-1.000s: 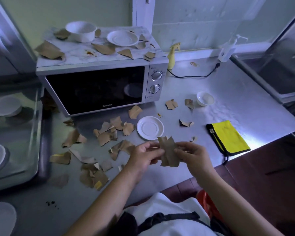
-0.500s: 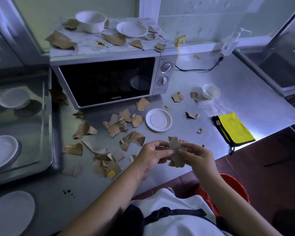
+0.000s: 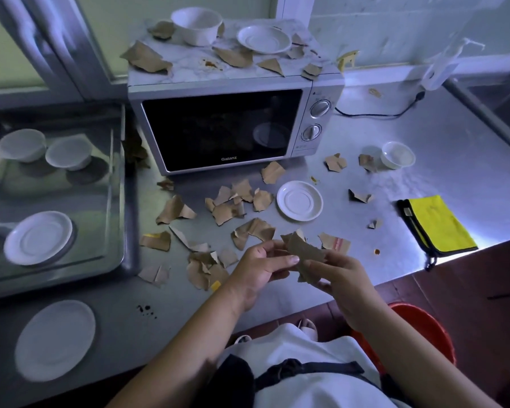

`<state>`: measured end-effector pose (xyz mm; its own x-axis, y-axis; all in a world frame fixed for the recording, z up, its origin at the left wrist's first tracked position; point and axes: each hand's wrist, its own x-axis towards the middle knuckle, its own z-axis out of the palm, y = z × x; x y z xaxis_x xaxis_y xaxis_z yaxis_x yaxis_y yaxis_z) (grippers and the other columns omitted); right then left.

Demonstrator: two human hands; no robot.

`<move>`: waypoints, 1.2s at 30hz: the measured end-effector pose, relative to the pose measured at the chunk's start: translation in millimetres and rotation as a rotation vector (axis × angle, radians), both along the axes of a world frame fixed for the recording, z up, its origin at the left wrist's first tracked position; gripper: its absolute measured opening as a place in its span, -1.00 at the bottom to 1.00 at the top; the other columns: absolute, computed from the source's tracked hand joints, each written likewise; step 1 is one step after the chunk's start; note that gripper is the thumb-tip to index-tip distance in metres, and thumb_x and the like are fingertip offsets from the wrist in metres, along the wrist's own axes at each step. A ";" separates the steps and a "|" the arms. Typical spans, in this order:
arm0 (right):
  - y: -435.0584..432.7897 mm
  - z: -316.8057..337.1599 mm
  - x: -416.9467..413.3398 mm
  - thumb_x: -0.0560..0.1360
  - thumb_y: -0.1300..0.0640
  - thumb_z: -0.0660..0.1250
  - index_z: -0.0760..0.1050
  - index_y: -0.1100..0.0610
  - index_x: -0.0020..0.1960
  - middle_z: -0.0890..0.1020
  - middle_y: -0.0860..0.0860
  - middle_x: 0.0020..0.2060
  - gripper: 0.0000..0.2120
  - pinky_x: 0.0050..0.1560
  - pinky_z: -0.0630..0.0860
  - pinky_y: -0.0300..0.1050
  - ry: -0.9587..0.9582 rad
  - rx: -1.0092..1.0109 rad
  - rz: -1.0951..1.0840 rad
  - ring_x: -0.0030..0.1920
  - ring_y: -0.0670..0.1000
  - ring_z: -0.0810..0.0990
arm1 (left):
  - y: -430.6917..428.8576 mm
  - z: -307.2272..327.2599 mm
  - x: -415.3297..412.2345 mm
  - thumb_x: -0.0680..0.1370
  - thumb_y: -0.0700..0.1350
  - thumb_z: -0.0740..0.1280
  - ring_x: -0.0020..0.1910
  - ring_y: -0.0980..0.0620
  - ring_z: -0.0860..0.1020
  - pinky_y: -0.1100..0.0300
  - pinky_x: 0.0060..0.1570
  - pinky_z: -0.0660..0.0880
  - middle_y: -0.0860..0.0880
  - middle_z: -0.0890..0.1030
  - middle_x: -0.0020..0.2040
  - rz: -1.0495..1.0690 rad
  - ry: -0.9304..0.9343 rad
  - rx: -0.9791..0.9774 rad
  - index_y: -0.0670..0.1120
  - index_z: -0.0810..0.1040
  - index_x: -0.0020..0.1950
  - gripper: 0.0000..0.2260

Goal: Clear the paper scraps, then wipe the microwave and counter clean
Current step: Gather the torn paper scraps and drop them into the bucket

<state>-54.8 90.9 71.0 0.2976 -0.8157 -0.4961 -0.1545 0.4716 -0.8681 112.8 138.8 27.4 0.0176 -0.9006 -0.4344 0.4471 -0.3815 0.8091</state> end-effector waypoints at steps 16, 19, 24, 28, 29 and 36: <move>21.4 -9.3 -64.1 0.44 0.37 0.45 0.67 0.22 -0.03 0.72 0.13 -0.17 -0.86 -0.28 0.59 -0.18 0.089 0.039 -0.369 -0.24 0.08 0.70 | -28.6 -63.6 38.9 0.51 -0.11 0.42 0.04 0.01 0.57 0.16 -0.06 0.48 0.02 0.61 0.12 -0.354 -1.185 0.263 0.02 0.55 0.16 -0.76; 29.1 -8.4 -69.1 0.42 0.42 0.44 0.66 0.26 -0.06 0.69 0.21 -0.20 -0.86 -0.32 0.61 -0.18 0.068 0.050 -0.392 -0.29 0.10 0.68 | -33.2 -73.5 32.5 0.48 -0.04 0.45 0.15 -0.09 0.53 0.13 -0.04 0.43 -0.03 0.48 0.31 -0.495 -1.369 0.233 0.01 0.46 0.35 -0.55; 34.3 -6.9 -77.4 0.39 0.41 0.47 0.67 0.24 -0.08 0.70 0.23 -0.17 -0.85 -0.13 0.65 -0.05 0.089 0.020 -0.361 -0.22 0.14 0.69 | -36.9 -79.8 18.7 0.53 -0.17 0.41 0.11 -0.08 0.44 0.19 -0.05 0.30 -0.09 0.35 0.34 -0.537 -1.432 0.182 -0.05 0.47 0.30 -0.65; 36.3 -8.5 -78.1 0.37 0.39 0.50 0.69 0.20 -0.13 0.71 0.19 -0.19 -0.86 -0.16 0.65 -0.09 0.079 0.012 -0.334 -0.24 0.10 0.71 | -37.6 -75.8 20.4 0.55 -0.24 0.36 -0.01 -0.01 0.43 0.25 -0.19 0.25 -0.08 0.43 0.28 -0.518 -1.506 0.154 -0.08 0.54 0.02 -0.91; 36.1 -9.1 -77.0 0.37 0.38 0.50 0.70 0.19 -0.14 0.72 0.18 -0.19 -0.87 -0.14 0.64 -0.08 0.081 0.013 -0.321 -0.23 0.10 0.71 | -37.2 -74.4 22.4 0.55 -0.23 0.36 0.05 -0.03 0.46 0.24 -0.18 0.27 -0.06 0.45 0.26 -0.523 -1.522 0.153 -0.07 0.55 0.01 -0.91; 31.3 -4.2 -56.3 0.40 0.34 0.50 0.69 0.18 -0.14 0.72 0.18 -0.20 -0.90 -0.04 0.59 0.05 0.080 -0.001 -0.216 -0.14 0.19 0.67 | -29.4 -80.0 34.5 0.55 -0.20 0.34 0.09 -0.11 0.51 0.08 -0.01 0.47 -0.06 0.55 0.14 -0.501 -1.527 0.158 -0.03 0.48 0.13 -0.81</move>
